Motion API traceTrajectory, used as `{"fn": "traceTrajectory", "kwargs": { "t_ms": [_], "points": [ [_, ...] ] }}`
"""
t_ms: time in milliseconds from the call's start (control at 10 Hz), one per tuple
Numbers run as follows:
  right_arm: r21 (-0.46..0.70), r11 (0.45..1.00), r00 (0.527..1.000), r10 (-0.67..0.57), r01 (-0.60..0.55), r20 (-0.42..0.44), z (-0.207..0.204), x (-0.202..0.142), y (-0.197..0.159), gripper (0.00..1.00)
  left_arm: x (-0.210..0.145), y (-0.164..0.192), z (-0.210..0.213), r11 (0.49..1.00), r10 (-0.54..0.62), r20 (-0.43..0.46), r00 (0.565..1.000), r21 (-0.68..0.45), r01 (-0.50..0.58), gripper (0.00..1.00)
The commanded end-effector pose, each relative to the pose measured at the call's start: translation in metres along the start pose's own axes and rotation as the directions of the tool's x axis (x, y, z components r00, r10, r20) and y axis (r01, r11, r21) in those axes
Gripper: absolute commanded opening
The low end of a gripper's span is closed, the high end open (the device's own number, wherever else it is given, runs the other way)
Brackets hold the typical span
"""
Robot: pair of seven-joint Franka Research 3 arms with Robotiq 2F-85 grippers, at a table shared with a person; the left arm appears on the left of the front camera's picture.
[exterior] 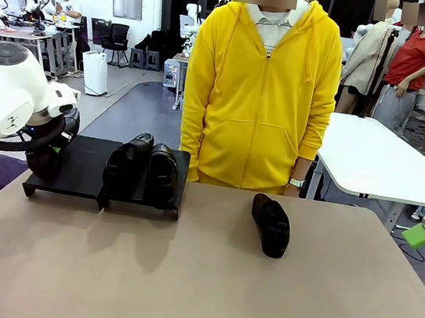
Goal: Organize the shoes by placing them on the stand.
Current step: Place the Shoe from the middle of the table onto the Shoes Stand.
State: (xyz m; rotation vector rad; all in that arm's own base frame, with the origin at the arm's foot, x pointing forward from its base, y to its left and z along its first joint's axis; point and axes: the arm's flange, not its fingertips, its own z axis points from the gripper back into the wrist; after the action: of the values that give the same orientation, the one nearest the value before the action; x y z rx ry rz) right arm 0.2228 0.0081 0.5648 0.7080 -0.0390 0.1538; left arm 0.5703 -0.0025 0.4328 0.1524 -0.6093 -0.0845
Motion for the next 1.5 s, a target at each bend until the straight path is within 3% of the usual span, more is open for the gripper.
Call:
{"fn": "traceTrajectory", "kwargs": {
  "t_ms": [0,200,300,400,500,900,1100,1400],
  "points": [
    [0.0,1.0,1.0,0.007,-0.007,-0.003,0.003,0.001,0.001,1.0,0.013,0.0,0.001,1.0,-0.004,0.005,1.0,0.003,0.004,0.0],
    [0.0,1.0,1.0,0.007,-0.007,-0.003,0.003,0.001,0.001,1.0,0.014,-0.001,-0.001,1.0,-0.023,-0.059,0.998,-0.005,0.023,0.0],
    [0.0,1.0,1.0,0.007,-0.007,-0.003,0.003,0.001,0.001,1.0,0.015,-0.002,-0.004,1.0,-0.025,-0.066,0.998,-0.012,0.025,0.3],
    [0.0,1.0,1.0,0.007,-0.007,-0.003,0.003,0.001,0.001,1.0,0.016,-0.002,-0.005,0.999,-0.019,-0.068,0.998,-0.026,0.017,0.84],
    [0.0,1.0,1.0,0.007,-0.007,-0.003,0.003,0.001,0.001,1.0,0.016,-0.002,-0.005,0.999,-0.017,-0.06,0.998,-0.031,0.016,1.0],
    [0.0,1.0,1.0,0.007,-0.007,-0.003,0.003,0.001,0.001,1.0,0.017,-0.003,0.009,1.0,-0.005,-0.03,1.0,-0.023,0.005,1.0],
    [0.0,1.0,1.0,0.007,-0.007,-0.003,0.003,0.001,0.001,1.0,0.019,-0.007,0.051,0.996,-0.024,-0.011,1.0,-0.084,0.023,1.0],
    [0.0,1.0,1.0,0.007,-0.007,-0.003,0.003,0.001,0.001,1.0,0.007,-0.004,0.14,0.986,-0.057,-0.067,0.996,-0.159,0.045,1.0]
  ]
}}
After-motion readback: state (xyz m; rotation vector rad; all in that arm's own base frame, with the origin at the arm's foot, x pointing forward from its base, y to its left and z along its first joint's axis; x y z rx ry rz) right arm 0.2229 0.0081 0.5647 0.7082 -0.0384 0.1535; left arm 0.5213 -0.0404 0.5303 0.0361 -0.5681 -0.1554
